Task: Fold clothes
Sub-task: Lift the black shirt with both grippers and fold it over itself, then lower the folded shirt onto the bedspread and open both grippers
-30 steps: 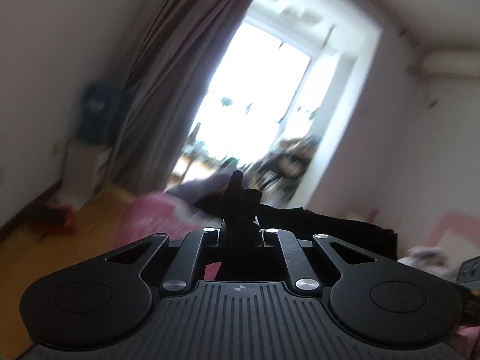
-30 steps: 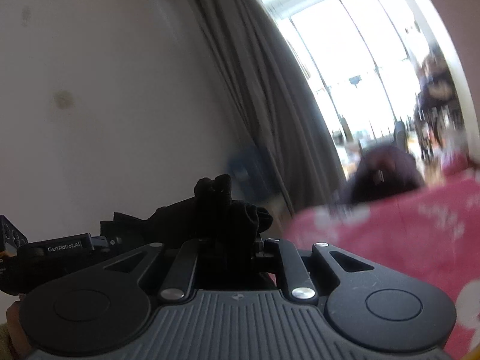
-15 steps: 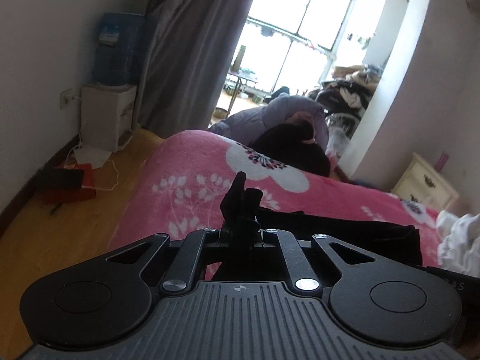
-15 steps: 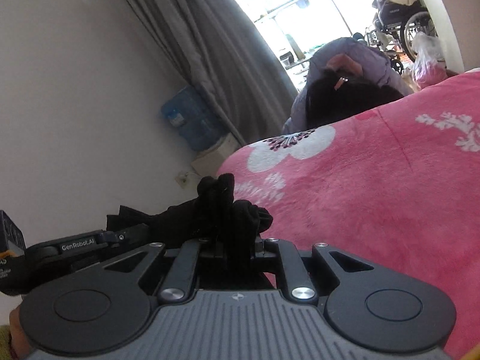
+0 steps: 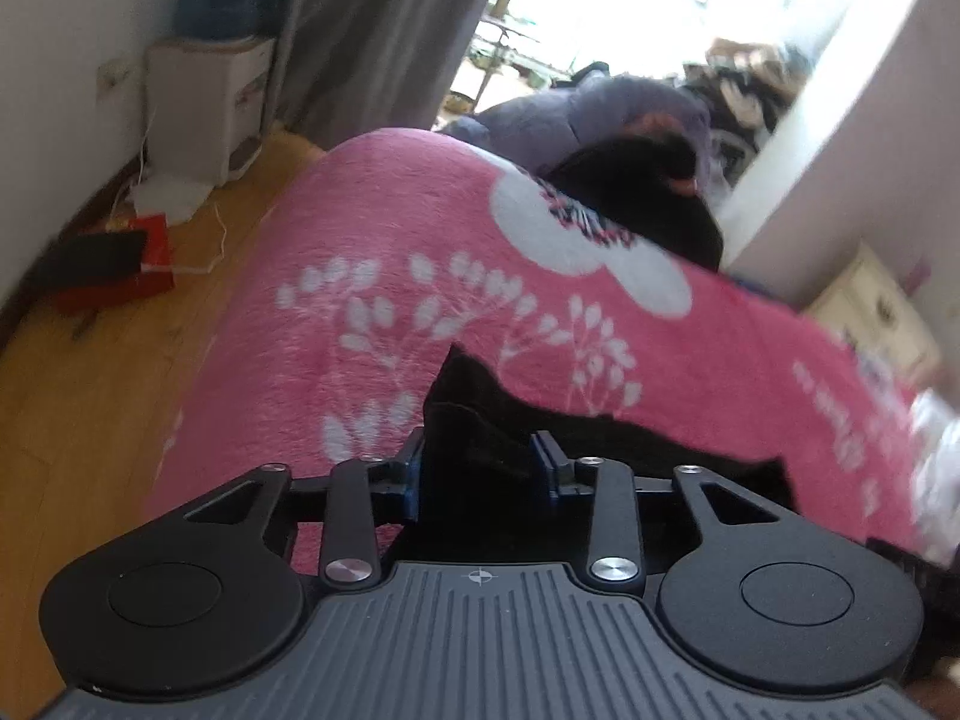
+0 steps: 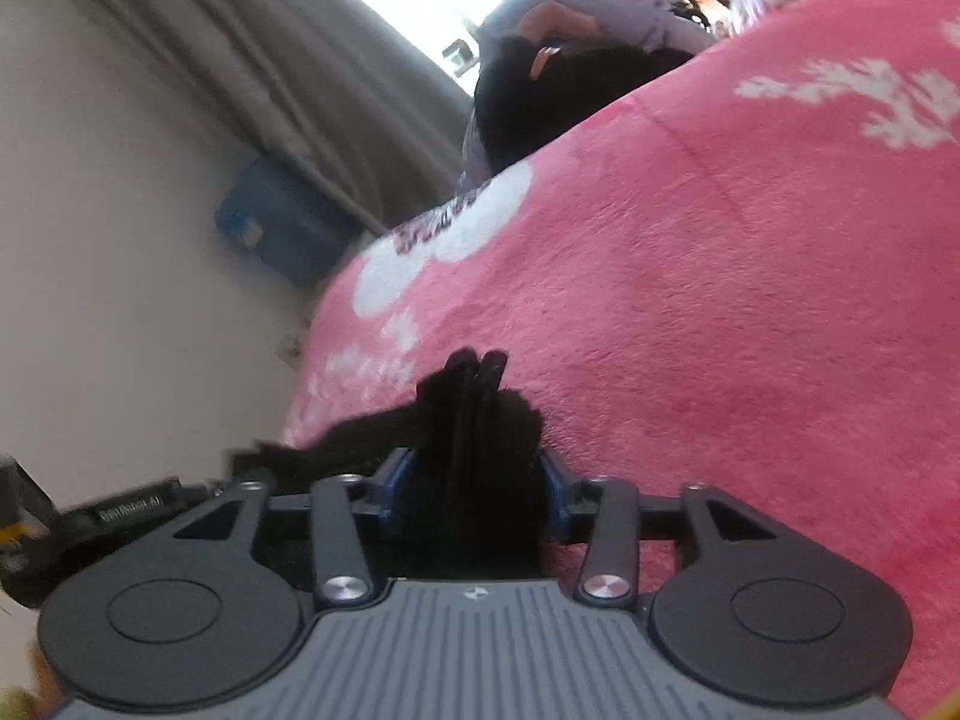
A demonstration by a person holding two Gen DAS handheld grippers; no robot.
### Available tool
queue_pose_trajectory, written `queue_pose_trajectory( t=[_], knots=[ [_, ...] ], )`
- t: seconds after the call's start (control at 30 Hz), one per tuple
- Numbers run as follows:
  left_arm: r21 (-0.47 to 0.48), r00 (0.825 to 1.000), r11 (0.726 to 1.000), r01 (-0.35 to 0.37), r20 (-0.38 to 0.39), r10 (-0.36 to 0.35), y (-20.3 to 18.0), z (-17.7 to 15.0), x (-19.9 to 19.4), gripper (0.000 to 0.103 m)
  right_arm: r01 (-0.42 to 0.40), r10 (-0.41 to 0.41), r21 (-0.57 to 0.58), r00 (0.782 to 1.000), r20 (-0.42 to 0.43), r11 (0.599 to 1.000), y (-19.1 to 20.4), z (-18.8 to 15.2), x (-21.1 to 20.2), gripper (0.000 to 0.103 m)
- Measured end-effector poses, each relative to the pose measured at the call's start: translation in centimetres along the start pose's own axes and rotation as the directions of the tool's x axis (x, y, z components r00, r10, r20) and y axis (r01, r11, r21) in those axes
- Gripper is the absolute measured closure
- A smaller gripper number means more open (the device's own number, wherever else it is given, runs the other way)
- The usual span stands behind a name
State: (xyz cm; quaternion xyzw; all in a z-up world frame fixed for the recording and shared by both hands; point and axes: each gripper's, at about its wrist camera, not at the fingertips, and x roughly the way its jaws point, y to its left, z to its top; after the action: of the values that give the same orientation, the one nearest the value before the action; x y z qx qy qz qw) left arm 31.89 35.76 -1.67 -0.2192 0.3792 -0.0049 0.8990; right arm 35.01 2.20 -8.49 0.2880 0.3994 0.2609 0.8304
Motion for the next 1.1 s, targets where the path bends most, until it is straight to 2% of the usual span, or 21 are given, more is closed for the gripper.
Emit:
queue_pose_trajectory(
  t=[0.07, 0.13, 0.2, 0.27, 0.3, 0.37, 0.43, 0.5, 0.57, 0.6, 0.7, 0.73, 0.83, 0.93, 1.03, 1.1],
  knots=[
    [-0.047, 1.0, 0.999, 0.021, 0.021, -0.02, 1.2, 0.5, -1.6, 0.06, -0.004, 0.004, 0.017, 0.999, 0.032, 1.0, -0.4, 0.2, -1.7, 0.044],
    [-0.071, 0.998, 0.997, 0.03, 0.057, -0.026, 2.1, 0.9, -3.7, 0.058, 0.008, -0.008, 0.018, 1.0, 0.027, 1.0, -0.6, 0.2, -3.5, 0.044],
    [-0.059, 0.997, 0.998, 0.035, 0.071, -0.031, 2.7, 0.5, -6.2, 0.056, 0.019, -0.019, 0.005, 1.0, -0.017, 1.0, -0.6, -0.4, -5.3, 0.044],
    [-0.013, 0.999, 1.0, 0.01, 0.049, -0.009, 2.8, -0.9, -8.3, 0.055, 0.034, -0.037, -0.049, 0.998, -0.055, 0.998, 0.1, -1.5, -7.4, 0.044],
    [0.028, 0.999, 1.0, -0.004, 0.041, 0.003, 2.5, -1.9, -9.4, 0.055, 0.044, -0.051, -0.099, 0.997, -0.062, 0.994, 0.8, -2.4, -8.6, 0.047],
    [0.114, 0.999, 0.993, -0.015, 0.049, 0.01, 1.7, -4.4, -11.9, 0.055, 0.052, -0.065, -0.213, 0.996, -0.053, 0.976, 2.6, -4.0, -10.6, 0.058],
    [0.194, 0.997, 0.981, 0.005, 0.069, -0.019, 0.3, -7.2, -13.7, 0.055, 0.03, -0.051, -0.334, 0.997, -0.054, 0.942, 4.7, -5.8, -11.8, 0.074],
    [0.268, 0.995, 0.963, 0.024, 0.087, -0.049, -1.3, -10.2, -14.7, 0.056, 0.001, -0.035, -0.447, 0.997, -0.069, 0.895, 6.5, -8.0, -12.4, 0.079],
    [0.32, 0.997, 0.947, 0.03, 0.064, -0.053, -2.3, -12.8, -14.1, 0.056, -0.012, -0.047, -0.534, 0.994, -0.097, 0.846, 7.6, -10.2, -12.3, 0.08],
    [0.337, 0.999, 0.941, 0.02, 0.034, -0.033, -2.5, -13.9, -13.3, 0.056, 0.002, -0.082, -0.573, 0.99, -0.114, 0.82, 7.5, -11.3, -11.7, 0.08],
    [0.372, 0.995, 0.925, -0.075, -0.035, 0.095, -1.9, -16.2, -10.3, 0.057, 0.069, -0.216, -0.617, 0.962, -0.167, 0.784, 5.4, -13.2, -9.9, 0.083],
    [0.367, 0.994, 0.927, -0.078, -0.038, 0.099, -1.5, -16.3, -10.3, 0.057, 0.072, -0.222, -0.626, 0.961, -0.165, 0.777, 5.3, -13.2, -10.0, 0.083],
    [0.323, 0.999, 0.945, -0.044, -0.005, 0.049, -0.8, -14.8, -12.2, 0.057, 0.036, -0.141, -0.645, 0.984, -0.111, 0.763, 6.7, -11.7, -11.9, 0.085],
    [0.345, 0.996, 0.938, -0.013, 0.087, -0.018, -1.7, -12.7, -13.3, 0.055, 0.024, -0.079, -0.682, 0.996, -0.05, 0.731, 8.7, -10.0, -11.5, 0.085],
    [0.347, 0.996, 0.938, 0.013, 0.082, -0.044, -3.2, -11.0, -10.7, 0.055, 0.038, -0.082, -0.684, 0.996, -0.031, 0.729, 8.8, -9.1, -8.1, 0.085],
    [0.348, 0.998, 0.937, -0.019, 0.056, -0.001, -3.3, -11.3, -7.5, 0.055, 0.095, -0.16, -0.68, 0.987, -0.033, 0.727, 6.6, -9.3, -5.5, 0.085]
  ],
)
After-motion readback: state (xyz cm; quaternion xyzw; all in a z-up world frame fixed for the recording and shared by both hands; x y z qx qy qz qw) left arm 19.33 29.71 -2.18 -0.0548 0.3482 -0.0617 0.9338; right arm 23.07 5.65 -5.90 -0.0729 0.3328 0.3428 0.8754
